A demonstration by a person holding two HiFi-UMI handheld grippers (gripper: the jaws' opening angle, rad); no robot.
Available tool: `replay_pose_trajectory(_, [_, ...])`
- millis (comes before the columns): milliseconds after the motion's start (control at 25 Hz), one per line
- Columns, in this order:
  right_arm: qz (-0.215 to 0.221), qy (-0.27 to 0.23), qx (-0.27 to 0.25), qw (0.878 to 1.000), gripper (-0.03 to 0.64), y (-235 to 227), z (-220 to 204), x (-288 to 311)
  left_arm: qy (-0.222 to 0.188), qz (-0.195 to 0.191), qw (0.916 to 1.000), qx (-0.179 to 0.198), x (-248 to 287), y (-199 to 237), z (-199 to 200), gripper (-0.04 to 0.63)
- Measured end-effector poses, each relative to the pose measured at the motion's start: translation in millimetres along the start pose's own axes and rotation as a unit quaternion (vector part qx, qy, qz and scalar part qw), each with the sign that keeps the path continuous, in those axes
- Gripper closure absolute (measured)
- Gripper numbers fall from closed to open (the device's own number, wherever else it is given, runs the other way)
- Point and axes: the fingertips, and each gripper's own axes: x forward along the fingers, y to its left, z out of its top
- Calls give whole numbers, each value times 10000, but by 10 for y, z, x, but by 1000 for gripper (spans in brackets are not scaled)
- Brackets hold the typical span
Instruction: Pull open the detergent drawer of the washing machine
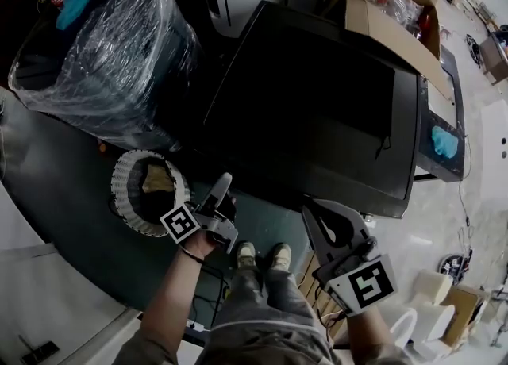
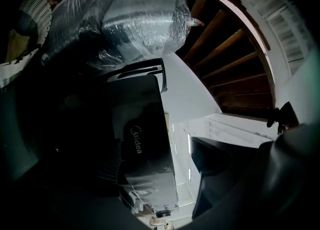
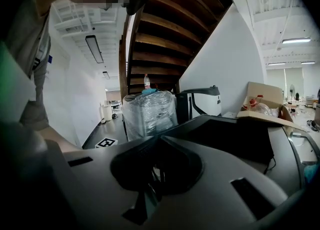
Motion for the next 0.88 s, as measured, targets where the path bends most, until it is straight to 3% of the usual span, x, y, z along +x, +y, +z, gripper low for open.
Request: replay_pose_trajectory(880, [114,278,79,9995,584,-243,-376,94,-306,-178,9989,-305,270,313,28,147])
